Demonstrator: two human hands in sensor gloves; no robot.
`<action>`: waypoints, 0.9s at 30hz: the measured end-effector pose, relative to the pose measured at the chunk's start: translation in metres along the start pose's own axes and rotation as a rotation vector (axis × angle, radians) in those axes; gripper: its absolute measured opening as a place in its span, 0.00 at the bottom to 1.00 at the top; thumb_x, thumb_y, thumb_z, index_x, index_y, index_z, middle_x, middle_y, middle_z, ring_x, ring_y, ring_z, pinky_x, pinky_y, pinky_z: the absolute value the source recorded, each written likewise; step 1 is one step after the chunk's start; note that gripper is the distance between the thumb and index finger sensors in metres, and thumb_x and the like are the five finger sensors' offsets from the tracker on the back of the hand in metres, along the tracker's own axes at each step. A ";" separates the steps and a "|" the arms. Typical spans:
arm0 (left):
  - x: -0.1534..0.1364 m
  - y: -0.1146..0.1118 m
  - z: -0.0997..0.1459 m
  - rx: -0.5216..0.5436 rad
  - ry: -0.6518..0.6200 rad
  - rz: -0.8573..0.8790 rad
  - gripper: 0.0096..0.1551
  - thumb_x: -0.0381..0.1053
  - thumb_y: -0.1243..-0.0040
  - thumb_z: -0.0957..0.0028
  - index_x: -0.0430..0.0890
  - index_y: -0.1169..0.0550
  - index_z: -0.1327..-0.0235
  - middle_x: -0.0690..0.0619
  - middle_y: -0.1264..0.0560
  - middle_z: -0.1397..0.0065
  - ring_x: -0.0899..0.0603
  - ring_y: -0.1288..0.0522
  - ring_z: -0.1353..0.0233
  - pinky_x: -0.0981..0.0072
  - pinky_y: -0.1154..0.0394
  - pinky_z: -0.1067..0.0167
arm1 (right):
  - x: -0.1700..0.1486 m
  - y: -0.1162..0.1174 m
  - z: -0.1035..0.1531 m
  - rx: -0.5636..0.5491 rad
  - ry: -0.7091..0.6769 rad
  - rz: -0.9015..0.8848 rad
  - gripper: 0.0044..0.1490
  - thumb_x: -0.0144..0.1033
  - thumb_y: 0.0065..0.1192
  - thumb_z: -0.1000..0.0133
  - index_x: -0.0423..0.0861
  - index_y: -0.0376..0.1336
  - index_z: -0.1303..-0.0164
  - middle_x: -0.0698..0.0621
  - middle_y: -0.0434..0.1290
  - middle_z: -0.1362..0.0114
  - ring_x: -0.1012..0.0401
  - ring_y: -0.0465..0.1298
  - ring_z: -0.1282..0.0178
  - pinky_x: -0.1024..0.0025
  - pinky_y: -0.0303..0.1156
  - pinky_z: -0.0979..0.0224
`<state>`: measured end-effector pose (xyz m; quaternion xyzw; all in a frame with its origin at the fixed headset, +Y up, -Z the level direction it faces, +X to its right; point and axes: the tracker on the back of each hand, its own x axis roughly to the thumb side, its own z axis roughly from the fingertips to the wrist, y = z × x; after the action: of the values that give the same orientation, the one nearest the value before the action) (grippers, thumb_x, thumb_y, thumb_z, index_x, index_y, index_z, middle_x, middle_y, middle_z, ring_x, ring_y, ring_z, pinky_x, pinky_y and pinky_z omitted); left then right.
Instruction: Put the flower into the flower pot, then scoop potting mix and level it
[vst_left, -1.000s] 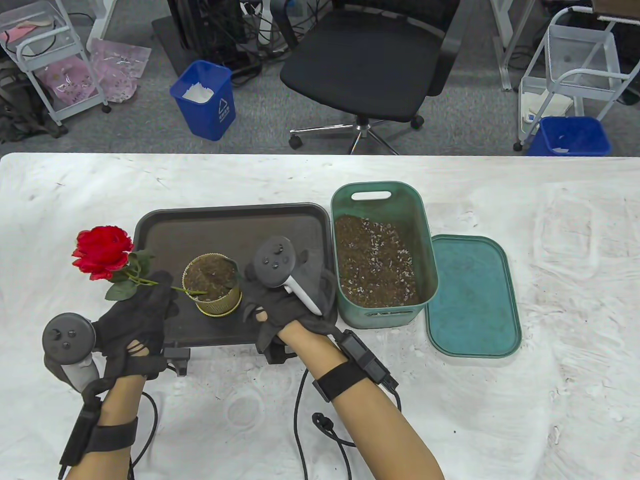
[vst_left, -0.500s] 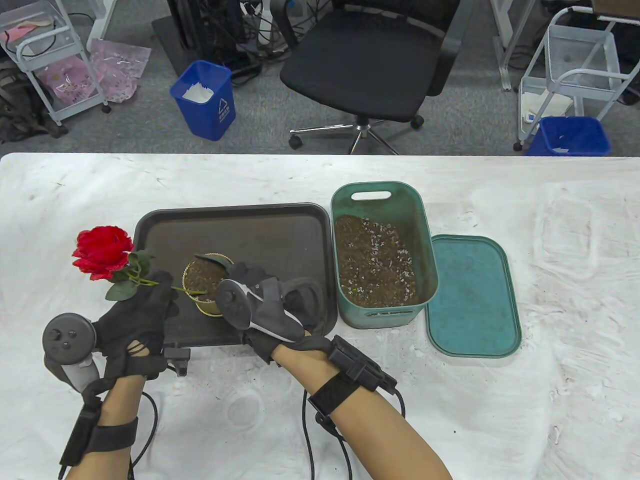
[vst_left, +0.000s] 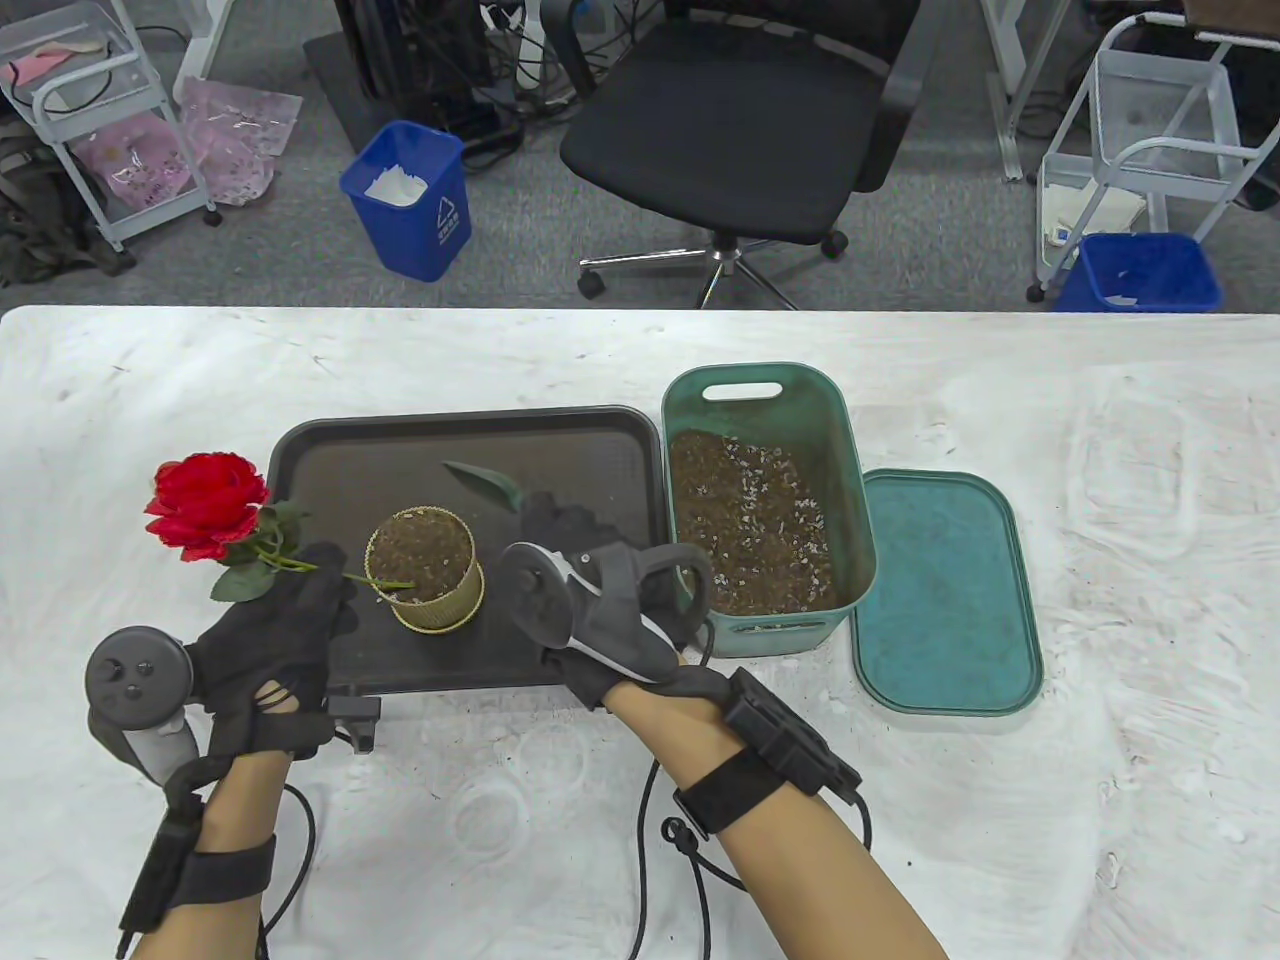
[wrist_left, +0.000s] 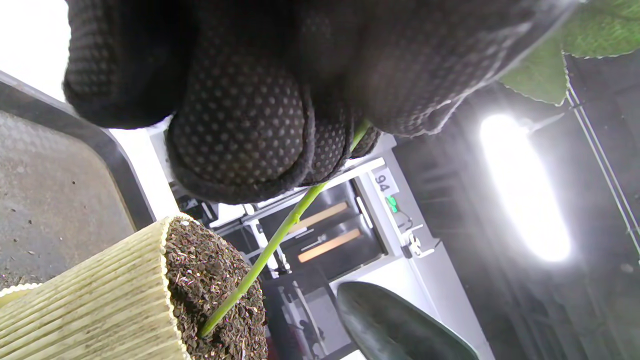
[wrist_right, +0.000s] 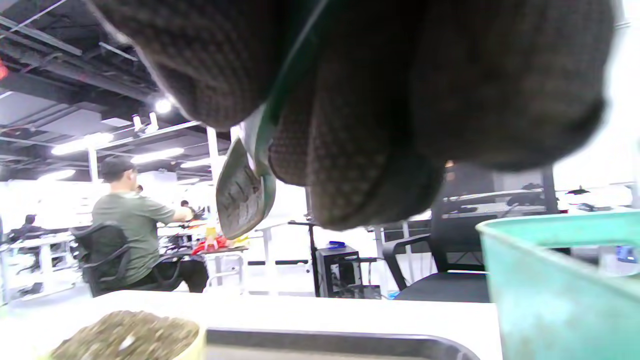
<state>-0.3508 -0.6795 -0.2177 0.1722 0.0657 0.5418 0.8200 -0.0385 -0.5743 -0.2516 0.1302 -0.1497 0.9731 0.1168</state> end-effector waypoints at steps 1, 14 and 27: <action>0.000 0.000 0.000 0.000 0.000 0.000 0.23 0.57 0.29 0.57 0.49 0.12 0.52 0.51 0.12 0.51 0.48 0.09 0.64 0.57 0.13 0.59 | -0.005 -0.004 -0.001 -0.003 0.017 -0.003 0.33 0.37 0.68 0.55 0.41 0.69 0.39 0.43 0.84 0.51 0.50 0.88 0.69 0.60 0.86 0.70; 0.000 -0.001 0.000 -0.003 -0.010 -0.008 0.23 0.57 0.29 0.56 0.49 0.12 0.52 0.51 0.13 0.51 0.48 0.09 0.64 0.57 0.13 0.59 | -0.123 -0.049 -0.025 0.030 0.485 -0.001 0.33 0.38 0.67 0.54 0.39 0.69 0.40 0.42 0.84 0.53 0.51 0.88 0.72 0.61 0.86 0.73; 0.001 0.000 -0.001 0.005 -0.008 -0.020 0.23 0.57 0.29 0.56 0.49 0.12 0.52 0.51 0.12 0.51 0.48 0.09 0.64 0.57 0.13 0.59 | -0.183 0.025 -0.065 0.463 0.802 0.096 0.32 0.39 0.67 0.52 0.38 0.69 0.40 0.42 0.85 0.54 0.52 0.89 0.75 0.66 0.88 0.76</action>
<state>-0.3509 -0.6786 -0.2186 0.1759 0.0656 0.5328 0.8252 0.1128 -0.6106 -0.3710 -0.2405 0.1228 0.9588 0.0881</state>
